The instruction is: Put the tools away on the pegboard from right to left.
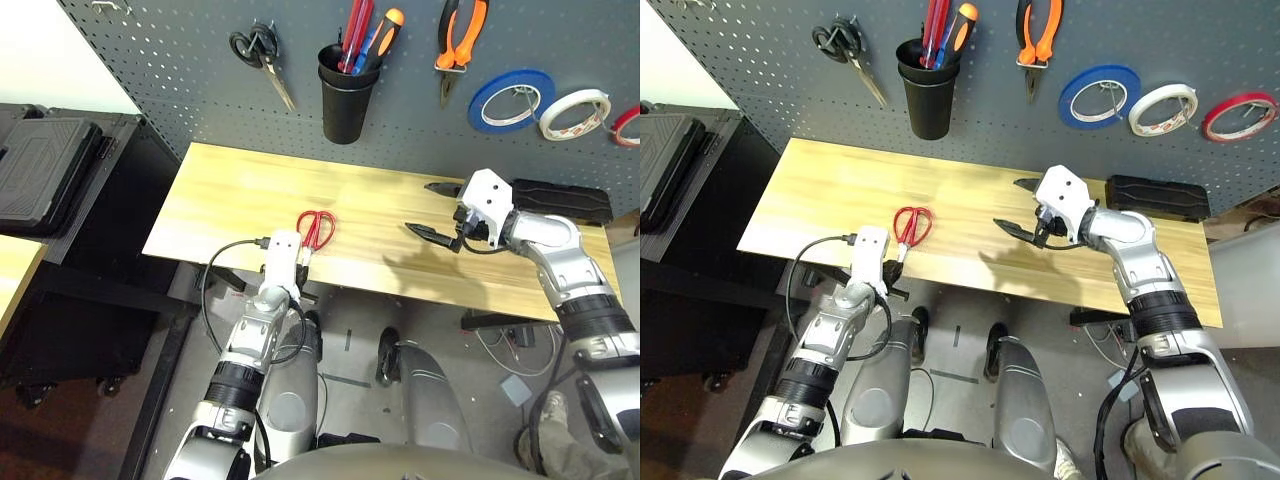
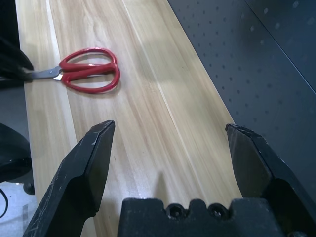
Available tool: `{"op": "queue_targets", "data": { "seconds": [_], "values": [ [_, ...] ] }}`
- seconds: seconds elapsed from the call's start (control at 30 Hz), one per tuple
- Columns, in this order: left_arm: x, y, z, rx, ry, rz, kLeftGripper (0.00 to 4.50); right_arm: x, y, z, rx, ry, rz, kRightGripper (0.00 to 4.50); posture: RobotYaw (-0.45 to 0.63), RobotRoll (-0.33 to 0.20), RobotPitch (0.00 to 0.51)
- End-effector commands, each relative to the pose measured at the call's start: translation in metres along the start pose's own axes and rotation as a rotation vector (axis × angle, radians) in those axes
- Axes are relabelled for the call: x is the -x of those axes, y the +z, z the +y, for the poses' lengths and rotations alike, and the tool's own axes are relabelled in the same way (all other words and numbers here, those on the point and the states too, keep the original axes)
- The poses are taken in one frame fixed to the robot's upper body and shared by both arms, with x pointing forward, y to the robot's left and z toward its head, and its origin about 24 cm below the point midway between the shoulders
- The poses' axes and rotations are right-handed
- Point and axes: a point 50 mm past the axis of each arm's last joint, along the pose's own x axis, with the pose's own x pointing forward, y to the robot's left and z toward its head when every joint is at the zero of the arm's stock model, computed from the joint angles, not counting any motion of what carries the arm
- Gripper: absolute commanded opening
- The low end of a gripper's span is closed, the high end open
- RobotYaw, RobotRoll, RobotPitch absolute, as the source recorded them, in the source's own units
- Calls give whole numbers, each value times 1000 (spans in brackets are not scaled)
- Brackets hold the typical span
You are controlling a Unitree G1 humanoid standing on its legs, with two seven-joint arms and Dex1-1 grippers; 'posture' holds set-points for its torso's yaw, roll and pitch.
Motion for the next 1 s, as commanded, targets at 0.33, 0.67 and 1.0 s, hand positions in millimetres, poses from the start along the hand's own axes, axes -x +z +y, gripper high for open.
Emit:
{"op": "queue_targets", "data": {
  "seconds": [0.33,0.67,1.0],
  "values": [
    [21,39,20,48,-6,-89,4485,2,0,11,-28,102,-41,4500,311,0,299],
    [-11,58,29,51,44,-101,4485,4,-8,29,-17,225,35,4500,307,0,298],
    [-44,65,34,-18,113,-106,4485,-1,-9,36,-22,213,47,4500,277,0,296]
  ]
}}
